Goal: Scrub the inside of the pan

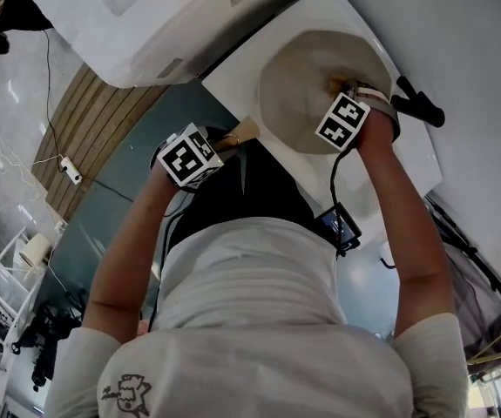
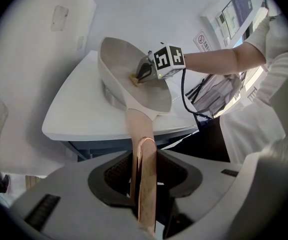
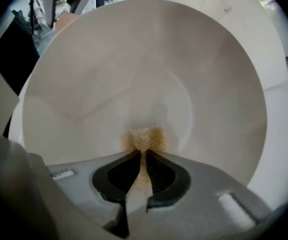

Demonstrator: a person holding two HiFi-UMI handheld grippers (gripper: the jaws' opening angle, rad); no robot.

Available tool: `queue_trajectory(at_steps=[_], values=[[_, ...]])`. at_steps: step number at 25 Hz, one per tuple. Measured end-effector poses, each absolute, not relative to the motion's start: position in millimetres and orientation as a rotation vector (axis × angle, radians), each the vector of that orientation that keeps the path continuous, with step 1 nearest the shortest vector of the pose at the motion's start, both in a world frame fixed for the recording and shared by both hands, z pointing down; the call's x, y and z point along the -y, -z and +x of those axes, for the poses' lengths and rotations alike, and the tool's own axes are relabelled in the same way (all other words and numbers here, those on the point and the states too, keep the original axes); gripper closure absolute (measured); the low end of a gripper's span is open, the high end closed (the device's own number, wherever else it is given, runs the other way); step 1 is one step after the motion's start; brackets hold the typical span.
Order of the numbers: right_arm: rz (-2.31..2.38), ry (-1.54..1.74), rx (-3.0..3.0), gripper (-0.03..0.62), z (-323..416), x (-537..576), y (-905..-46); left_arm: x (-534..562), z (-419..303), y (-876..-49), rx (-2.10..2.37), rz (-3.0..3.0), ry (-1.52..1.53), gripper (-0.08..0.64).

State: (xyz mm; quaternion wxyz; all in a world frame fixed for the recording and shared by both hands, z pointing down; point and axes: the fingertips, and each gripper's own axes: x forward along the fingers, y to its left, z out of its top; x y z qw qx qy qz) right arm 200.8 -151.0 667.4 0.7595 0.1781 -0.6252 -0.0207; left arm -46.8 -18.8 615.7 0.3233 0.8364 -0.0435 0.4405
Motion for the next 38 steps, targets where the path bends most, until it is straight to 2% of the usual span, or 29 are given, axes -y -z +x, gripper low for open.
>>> queue_trajectory(at_steps=[9, 19, 29, 38], values=[[0.51, 0.108, 1.527, 0.551, 155.6, 199.2, -647.8, 20.0, -48.5, -614.7, 0.134, 2.193, -1.14, 0.414], [0.417, 0.09, 1.688, 0.551, 103.1, 162.7, -656.2, 19.9, -48.7, -614.7, 0.137, 2.189, -1.136, 0.414], [0.339, 0.017, 1.682, 0.551, 124.4, 116.1, -667.4, 19.3, -47.6, -613.9, 0.127, 2.188, -1.135, 0.414], [0.428, 0.016, 1.614, 0.551, 159.5, 146.0, -658.3, 20.7, -48.6, -613.4, 0.119, 2.188, -1.149, 0.414]])
